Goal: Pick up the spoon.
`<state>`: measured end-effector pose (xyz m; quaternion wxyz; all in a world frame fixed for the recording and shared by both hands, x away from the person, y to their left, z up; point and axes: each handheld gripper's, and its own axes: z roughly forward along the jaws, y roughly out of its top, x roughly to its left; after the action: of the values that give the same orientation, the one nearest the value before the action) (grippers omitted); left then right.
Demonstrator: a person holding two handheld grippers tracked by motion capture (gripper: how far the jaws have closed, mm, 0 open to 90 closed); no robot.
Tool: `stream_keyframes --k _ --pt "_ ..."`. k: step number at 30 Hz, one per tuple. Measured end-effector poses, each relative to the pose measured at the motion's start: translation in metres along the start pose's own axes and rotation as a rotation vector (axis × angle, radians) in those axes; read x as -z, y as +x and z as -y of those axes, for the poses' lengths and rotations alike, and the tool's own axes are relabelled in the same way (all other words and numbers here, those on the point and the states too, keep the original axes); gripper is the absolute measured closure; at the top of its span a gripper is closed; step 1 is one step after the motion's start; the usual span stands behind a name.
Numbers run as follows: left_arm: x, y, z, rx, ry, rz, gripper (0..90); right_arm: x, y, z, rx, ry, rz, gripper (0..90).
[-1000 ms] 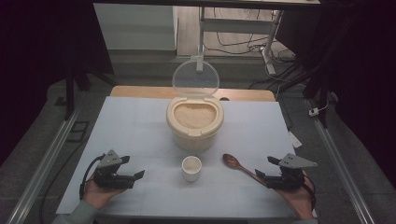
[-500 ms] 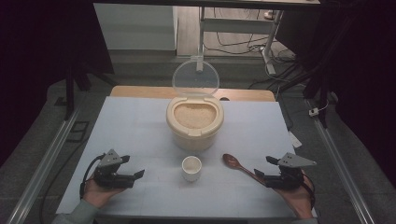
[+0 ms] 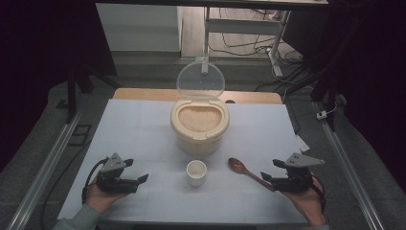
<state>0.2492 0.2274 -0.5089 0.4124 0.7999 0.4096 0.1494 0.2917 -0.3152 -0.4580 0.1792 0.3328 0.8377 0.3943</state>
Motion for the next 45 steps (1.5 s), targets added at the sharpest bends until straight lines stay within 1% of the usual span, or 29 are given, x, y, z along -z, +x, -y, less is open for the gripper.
stream_keyframes --k 1,3,4,5,7,8,10,11,12,13,14,15,16,18,21,22,23,24,26,28,29,30,32,35,39,40,42,43,45 --pt "0.0 0.0 0.0 0.0 0.0 0.0 17.0 0.0 0.001 -0.002 -0.004 0.008 -0.004 30.7" --pt "0.0 0.0 0.0 0.001 0.0 0.001 17.0 0.0 0.001 -0.008 0.0 0.055 -0.021 30.7" --pt "0.0 0.001 0.0 0.002 -0.001 0.0 17.0 0.0 0.001 -0.008 0.0 0.055 -0.021 30.7" --pt "0.0 0.001 0.0 0.002 -0.002 0.002 17.0 -0.001 0.0 -0.018 0.013 0.102 -0.03 31.0" --pt "-0.001 0.001 0.0 0.0 0.002 0.0 17.0 -0.004 -0.002 -0.027 0.016 0.128 -0.05 31.0" --pt "-0.002 0.001 0.0 -0.001 0.006 0.0 17.0 -0.004 -0.002 -0.027 0.016 0.128 -0.05 31.0" --pt "-0.002 0.001 0.0 -0.004 0.009 -0.002 17.0 -0.007 -0.003 -0.037 0.023 0.159 -0.067 31.1" --pt "-0.001 0.001 0.0 -0.002 0.008 -0.003 17.0 -0.01 -0.003 -0.041 0.03 0.179 -0.075 31.1" --pt "-0.001 0.001 0.0 -0.001 0.007 -0.003 17.0 -0.015 -0.001 -0.049 0.053 0.213 -0.091 31.0" --pt "-0.001 0.001 0.0 -0.001 0.007 -0.003 17.0 -0.015 -0.001 -0.049 0.053 0.213 -0.091 31.0" --pt "-0.001 0.001 0.0 -0.001 0.008 -0.005 17.0 -0.016 0.0 -0.051 0.056 0.227 -0.093 31.0" --pt "-0.001 0.0 0.0 -0.004 0.01 -0.006 17.0 -0.022 0.003 -0.054 0.078 0.26 -0.107 31.4" --pt "-0.001 0.0 0.0 -0.004 0.01 -0.006 17.0 -0.024 0.004 -0.054 0.081 0.274 -0.115 31.7" --pt "-0.002 0.0 0.001 -0.01 0.014 -0.003 17.0 -0.029 0.007 -0.052 0.094 0.323 -0.121 32.2" --pt "-0.003 0.0 0.001 -0.011 0.018 -0.003 17.0 -0.037 0.006 -0.047 0.107 0.389 -0.127 33.3" --pt "-0.003 0.0 0.001 -0.011 0.018 -0.002 17.0 -0.037 0.006 -0.047 0.107 0.389 -0.127 33.3" --pt "-0.003 0.0 0.001 -0.01 0.02 -0.003 17.0 -0.041 0.004 -0.045 0.105 0.415 -0.127 33.6" --pt "-0.003 0.0 0.001 -0.01 0.021 -0.003 17.0 -0.041 0.004 -0.045 0.105 0.415 -0.127 33.6" --pt "-0.004 0.0 0.002 -0.012 0.025 -0.004 17.0 -0.044 0.003 -0.043 0.103 0.436 -0.127 34.2" --pt "-0.004 -0.001 0.002 -0.015 0.028 -0.005 17.0 -0.046 0.003 -0.04 0.105 0.465 -0.125 34.9" --pt "-0.004 -0.001 0.003 -0.015 0.027 -0.005 17.0 -0.048 0.003 -0.036 0.106 0.494 -0.117 36.1" --pt "-0.004 -0.001 0.003 -0.016 0.027 -0.004 17.0 -0.048 0.003 -0.036 0.106 0.494 -0.117 36.1" --pt "-0.005 -0.001 0.003 -0.017 0.029 -0.004 16.9 -0.05 0.002 -0.03 0.111 0.523 -0.1 37.3" --pt "-0.005 0.0 0.004 -0.015 0.032 -0.005 16.9 -0.052 0.001 -0.026 0.104 0.535 -0.107 39.7" --pt "-0.005 0.001 0.004 -0.012 0.03 -0.007 16.9 -0.06 -0.001 -0.02 0.108 0.577 -0.091 46.3" --pt "-0.005 0.001 0.004 -0.012 0.031 -0.007 16.9 -0.062 -0.001 -0.019 0.109 0.588 -0.093 46.3" --pt "-0.005 0.001 0.004 -0.012 0.033 -0.009 16.9 -0.065 -0.001 -0.018 0.117 0.596 -0.095 51.8" --pt "-0.005 0.001 0.004 -0.013 0.033 -0.009 16.9 -0.065 -0.001 -0.018 0.117 0.596 -0.095 51.8" --pt "-0.005 0.001 0.004 -0.014 0.033 -0.009 16.9 -0.068 0.001 -0.017 0.134 0.614 -0.098 56.1"
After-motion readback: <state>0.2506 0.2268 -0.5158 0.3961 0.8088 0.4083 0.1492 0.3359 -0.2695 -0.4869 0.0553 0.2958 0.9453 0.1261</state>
